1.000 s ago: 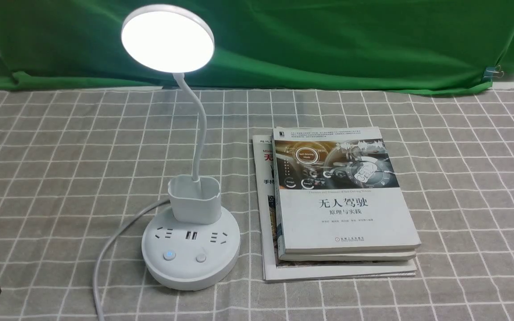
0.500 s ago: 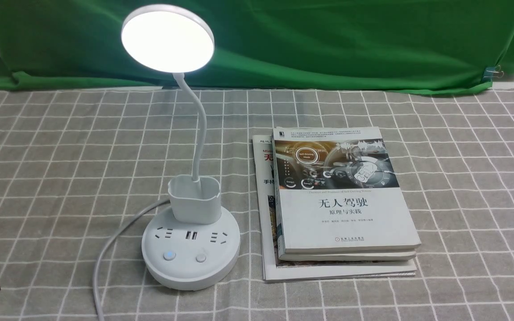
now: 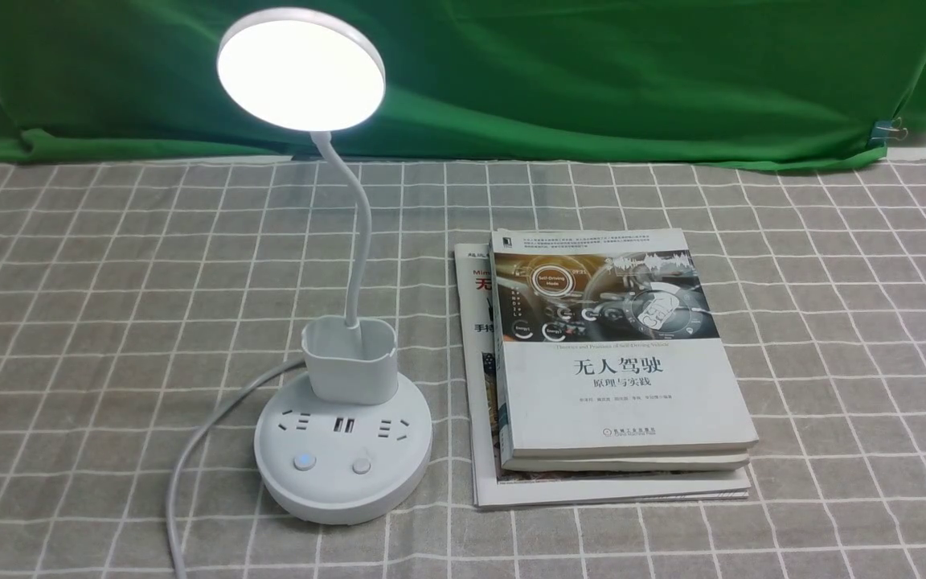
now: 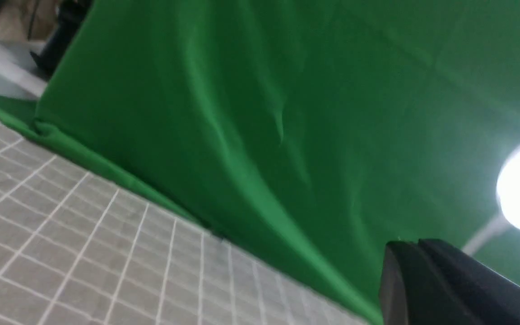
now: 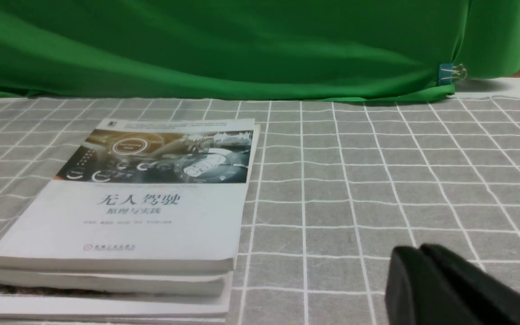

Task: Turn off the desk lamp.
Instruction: Use the left arm to press the button switch on the lamp holder

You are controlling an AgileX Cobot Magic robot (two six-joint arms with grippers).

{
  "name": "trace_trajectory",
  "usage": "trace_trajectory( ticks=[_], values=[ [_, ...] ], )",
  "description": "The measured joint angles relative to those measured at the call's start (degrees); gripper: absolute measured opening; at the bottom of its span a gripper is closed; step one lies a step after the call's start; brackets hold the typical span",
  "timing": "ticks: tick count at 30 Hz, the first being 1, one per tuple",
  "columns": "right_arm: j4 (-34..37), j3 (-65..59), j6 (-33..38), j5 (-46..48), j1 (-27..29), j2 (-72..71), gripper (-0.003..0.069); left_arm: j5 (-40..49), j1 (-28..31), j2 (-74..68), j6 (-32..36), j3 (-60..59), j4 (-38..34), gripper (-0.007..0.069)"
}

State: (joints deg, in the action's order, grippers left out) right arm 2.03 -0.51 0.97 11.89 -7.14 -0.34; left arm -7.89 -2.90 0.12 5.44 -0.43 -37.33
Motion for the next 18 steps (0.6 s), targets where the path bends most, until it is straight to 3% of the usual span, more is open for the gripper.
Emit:
trace_trajectory(
  ticks=[8, 18],
  values=[
    [0.0, 0.0, 0.0, 0.0, 0.0, 0.0, 0.0035, 10.51, 0.0, -6.28, -2.04, 7.78, 5.05, 0.0001],
    [0.0, 0.0, 0.0, 0.0, 0.0, 0.0, 0.0035, 42.02, 0.0, -38.5, -1.05, 30.47, 18.89, 0.0001]
  ],
)
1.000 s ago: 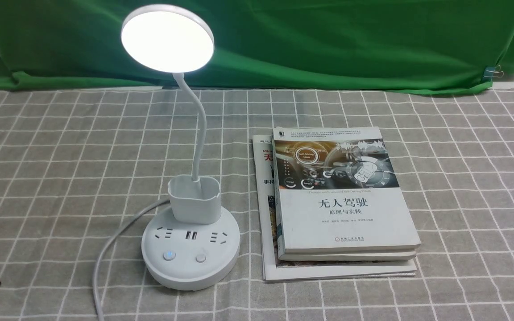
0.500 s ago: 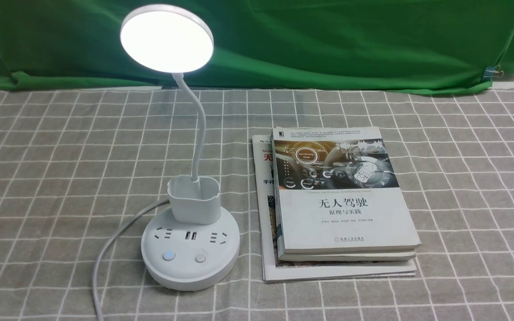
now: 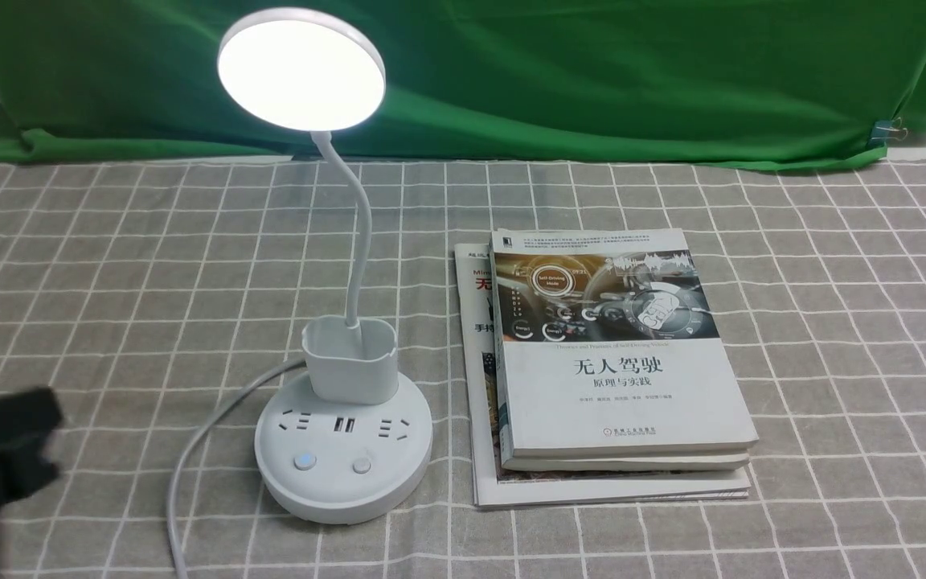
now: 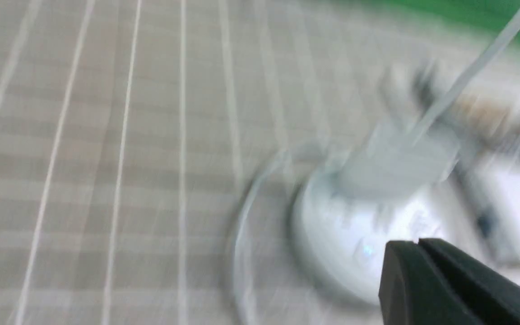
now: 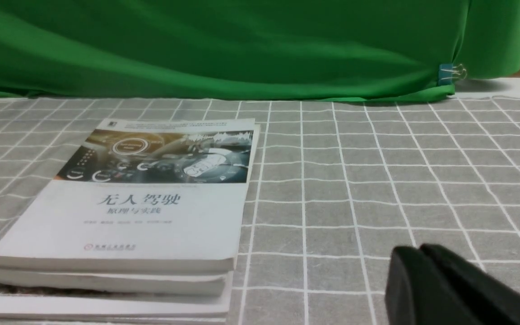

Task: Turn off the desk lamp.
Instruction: Use the left arm to press the button switch on the lamp holder

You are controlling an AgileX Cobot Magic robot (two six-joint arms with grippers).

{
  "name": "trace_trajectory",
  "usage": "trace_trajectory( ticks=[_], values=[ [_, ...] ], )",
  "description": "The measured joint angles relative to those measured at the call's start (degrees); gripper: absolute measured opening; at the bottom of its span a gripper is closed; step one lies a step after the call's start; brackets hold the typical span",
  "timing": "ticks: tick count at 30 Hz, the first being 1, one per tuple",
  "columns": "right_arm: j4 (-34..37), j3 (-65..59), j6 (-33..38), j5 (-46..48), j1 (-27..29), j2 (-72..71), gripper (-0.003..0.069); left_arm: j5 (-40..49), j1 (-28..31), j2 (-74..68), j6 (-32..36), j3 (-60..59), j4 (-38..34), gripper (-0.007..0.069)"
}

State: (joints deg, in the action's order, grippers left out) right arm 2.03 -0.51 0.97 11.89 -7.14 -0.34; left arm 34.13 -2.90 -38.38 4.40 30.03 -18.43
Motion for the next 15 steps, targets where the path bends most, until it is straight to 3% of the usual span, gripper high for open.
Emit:
trace_trajectory(
  ticks=[5, 15],
  values=[
    [0.0, 0.0, 0.0, 0.0, 0.0, 0.0, 0.0035, 7.84, -0.68, -14.18, 3.78, 5.82, 0.95, 0.0001],
    [0.0, 0.0, 0.0, 0.0, 0.0, 0.0, 0.0035, 9.66, -13.66, -36.51, 1.76, 13.6, 3.45, 0.0001]
  ],
)
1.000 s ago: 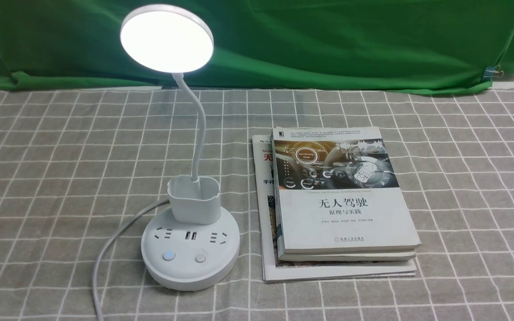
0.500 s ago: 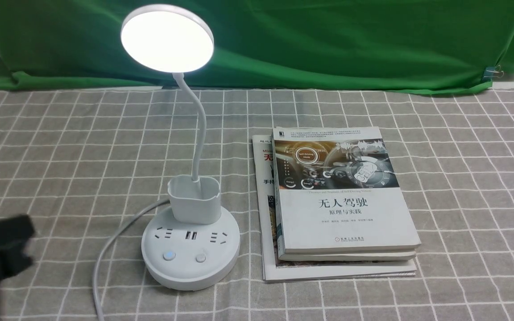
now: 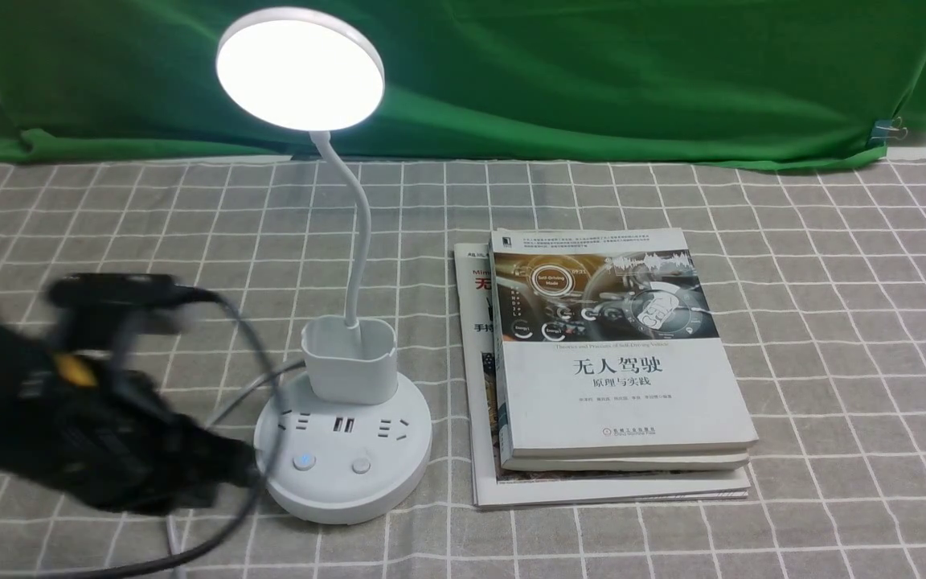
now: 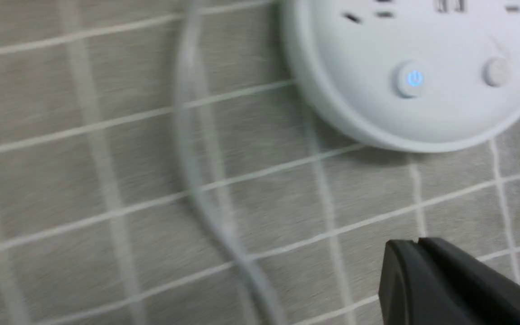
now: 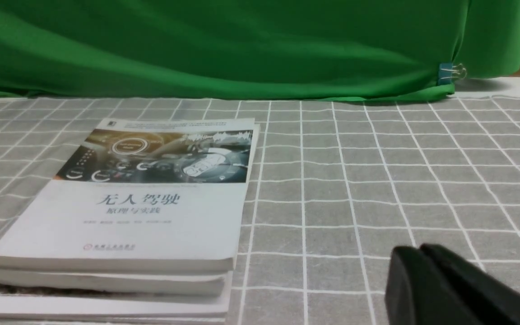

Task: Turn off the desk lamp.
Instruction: Use the left arm to press the button switch on the lamp holder

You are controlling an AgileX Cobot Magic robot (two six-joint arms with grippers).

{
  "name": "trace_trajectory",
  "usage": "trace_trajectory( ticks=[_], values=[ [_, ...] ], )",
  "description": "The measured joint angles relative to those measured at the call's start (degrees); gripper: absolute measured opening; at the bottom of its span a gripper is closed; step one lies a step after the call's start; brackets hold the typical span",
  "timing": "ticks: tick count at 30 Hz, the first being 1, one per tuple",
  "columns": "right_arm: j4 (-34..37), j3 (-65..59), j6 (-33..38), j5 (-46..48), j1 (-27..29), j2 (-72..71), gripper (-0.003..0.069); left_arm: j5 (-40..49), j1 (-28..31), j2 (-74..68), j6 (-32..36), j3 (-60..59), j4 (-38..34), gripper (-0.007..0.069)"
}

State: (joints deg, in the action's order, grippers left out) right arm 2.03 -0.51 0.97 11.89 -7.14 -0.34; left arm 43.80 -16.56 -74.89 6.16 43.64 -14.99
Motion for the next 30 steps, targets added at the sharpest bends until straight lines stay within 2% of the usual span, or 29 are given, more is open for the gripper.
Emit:
trace_trajectory(
  ticks=[5, 9, 20, 30],
  values=[
    [0.0, 0.0, 0.0, 0.0, 0.0, 0.0, 0.0035, 1.71, -7.96, -6.47, -7.48, 6.27, 4.48, 0.0001],
    [0.0, 0.0, 0.0, 0.0, 0.0, 0.0, 0.0035, 3.04, -11.25, -10.15, -10.66, 10.54, 5.12, 0.0001],
    [0.0, 0.0, 0.0, 0.0, 0.0, 0.0, 0.0035, 6.27, -12.07, -21.53, -13.48, 21.17, 8.44, 0.0001],
    [0.0, 0.0, 0.0, 0.0, 0.0, 0.0, 0.0035, 8.08, -12.31, -24.5, -11.59, 23.45, 5.62, 0.0001]
  ],
)
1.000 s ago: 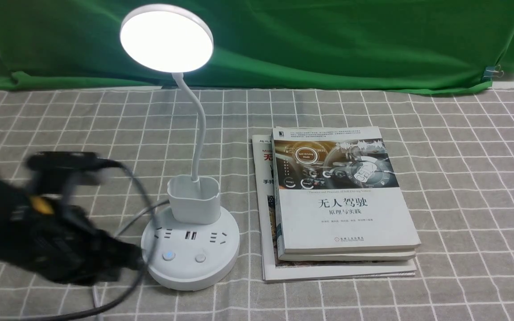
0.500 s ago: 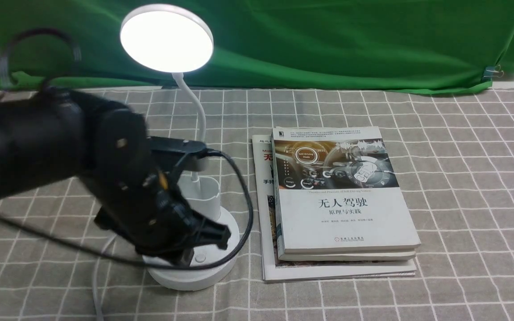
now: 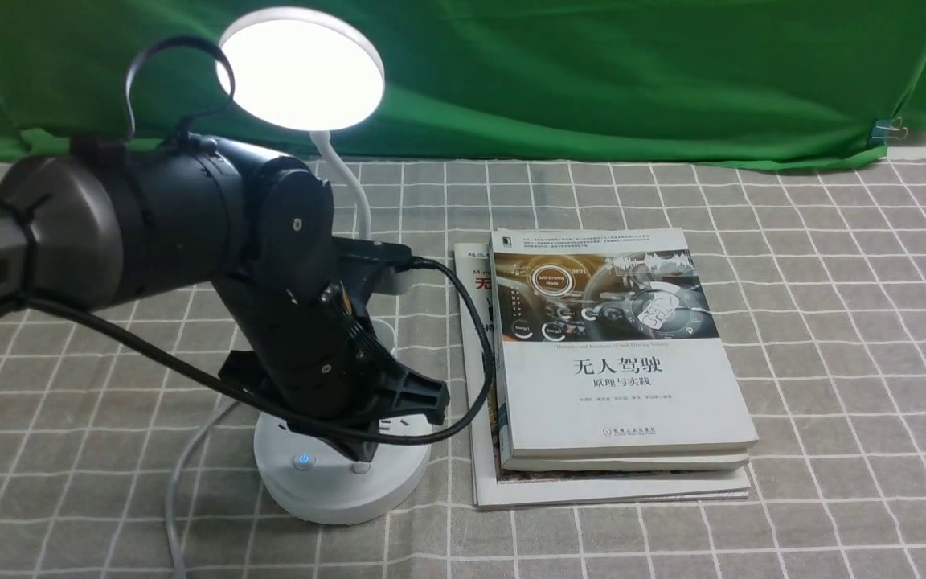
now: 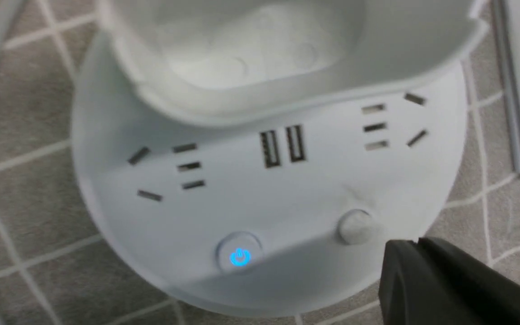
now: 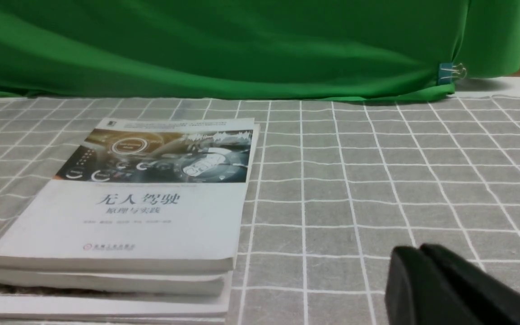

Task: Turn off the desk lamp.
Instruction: Use the left arm to press the button switch on the lamp holder

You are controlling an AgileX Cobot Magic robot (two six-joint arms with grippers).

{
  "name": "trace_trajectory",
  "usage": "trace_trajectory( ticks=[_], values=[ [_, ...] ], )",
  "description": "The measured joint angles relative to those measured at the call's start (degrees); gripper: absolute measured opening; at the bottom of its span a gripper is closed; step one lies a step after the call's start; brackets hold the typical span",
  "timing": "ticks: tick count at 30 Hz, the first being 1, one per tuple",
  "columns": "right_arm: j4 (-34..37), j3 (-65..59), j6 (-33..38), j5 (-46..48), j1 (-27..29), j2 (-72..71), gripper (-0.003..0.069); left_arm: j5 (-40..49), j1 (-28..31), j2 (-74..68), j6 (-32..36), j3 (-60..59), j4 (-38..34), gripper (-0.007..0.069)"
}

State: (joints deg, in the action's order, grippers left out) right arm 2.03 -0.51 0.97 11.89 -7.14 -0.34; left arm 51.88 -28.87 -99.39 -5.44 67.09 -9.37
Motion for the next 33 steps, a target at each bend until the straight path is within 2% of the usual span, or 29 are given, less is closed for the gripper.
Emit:
trace_trajectory(
  ticks=[16, 27, 33],
  values=[
    [0.0, 0.0, 0.0, 0.0, 0.0, 0.0, 0.0035, -1.59, -0.12, -5.31, 0.25, 0.74, 0.23, 0.0001],
    [0.0, 0.0, 0.0, 0.0, 0.0, 0.0, 0.0035, -1.18, -0.19, 0.38, 0.04, 0.48, 2.81, 0.0001],
    [0.0, 0.0, 0.0, 0.0, 0.0, 0.0, 0.0035, -1.34, -0.19, -2.05, 0.04, 0.48, 2.81, 0.0001]
  ],
)
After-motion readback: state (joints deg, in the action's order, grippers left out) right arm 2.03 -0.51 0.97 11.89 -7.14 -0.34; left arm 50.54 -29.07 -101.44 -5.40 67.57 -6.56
